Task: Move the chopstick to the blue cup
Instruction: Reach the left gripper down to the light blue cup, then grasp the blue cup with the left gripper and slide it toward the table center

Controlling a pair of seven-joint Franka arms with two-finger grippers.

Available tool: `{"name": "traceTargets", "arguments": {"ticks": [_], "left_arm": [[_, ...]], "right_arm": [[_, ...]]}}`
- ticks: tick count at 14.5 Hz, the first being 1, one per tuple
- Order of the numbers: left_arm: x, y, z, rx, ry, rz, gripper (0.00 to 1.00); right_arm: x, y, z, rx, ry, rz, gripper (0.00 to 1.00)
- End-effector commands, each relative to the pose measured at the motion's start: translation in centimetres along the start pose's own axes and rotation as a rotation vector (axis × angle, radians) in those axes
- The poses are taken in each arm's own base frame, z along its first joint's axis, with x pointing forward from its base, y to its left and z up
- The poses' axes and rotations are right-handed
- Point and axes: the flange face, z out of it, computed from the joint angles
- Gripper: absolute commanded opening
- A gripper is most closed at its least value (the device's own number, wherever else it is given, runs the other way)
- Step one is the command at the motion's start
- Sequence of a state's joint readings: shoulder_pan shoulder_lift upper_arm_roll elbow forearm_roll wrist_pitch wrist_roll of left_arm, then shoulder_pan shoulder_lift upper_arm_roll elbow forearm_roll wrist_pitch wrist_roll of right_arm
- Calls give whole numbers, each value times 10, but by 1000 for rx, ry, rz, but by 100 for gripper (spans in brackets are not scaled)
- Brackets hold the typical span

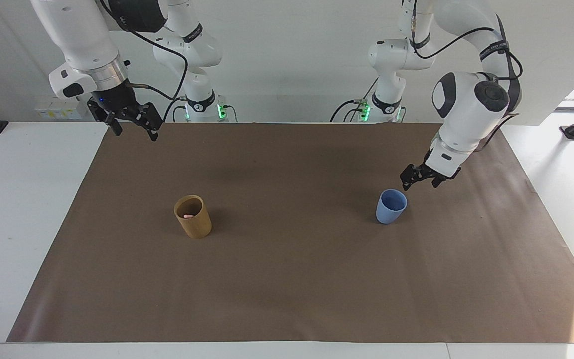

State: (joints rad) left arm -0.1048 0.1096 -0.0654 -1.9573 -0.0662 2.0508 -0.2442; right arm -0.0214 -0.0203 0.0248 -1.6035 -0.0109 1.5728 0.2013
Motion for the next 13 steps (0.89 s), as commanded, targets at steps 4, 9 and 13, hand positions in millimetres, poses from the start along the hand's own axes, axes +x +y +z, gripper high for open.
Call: {"name": "traceTargets", "arguments": {"ticks": [4, 9, 13], "left_arm": [[-11, 8, 58, 3, 13, -28, 100], [-13, 5, 63, 5, 16, 16, 0], [-9, 7, 58, 16, 21, 46, 0]], "right_arm": [[-2, 1, -4, 26, 4, 17, 100], [-2, 1, -4, 26, 4, 17, 100], [-2, 1, -4, 26, 4, 17, 100]]}}
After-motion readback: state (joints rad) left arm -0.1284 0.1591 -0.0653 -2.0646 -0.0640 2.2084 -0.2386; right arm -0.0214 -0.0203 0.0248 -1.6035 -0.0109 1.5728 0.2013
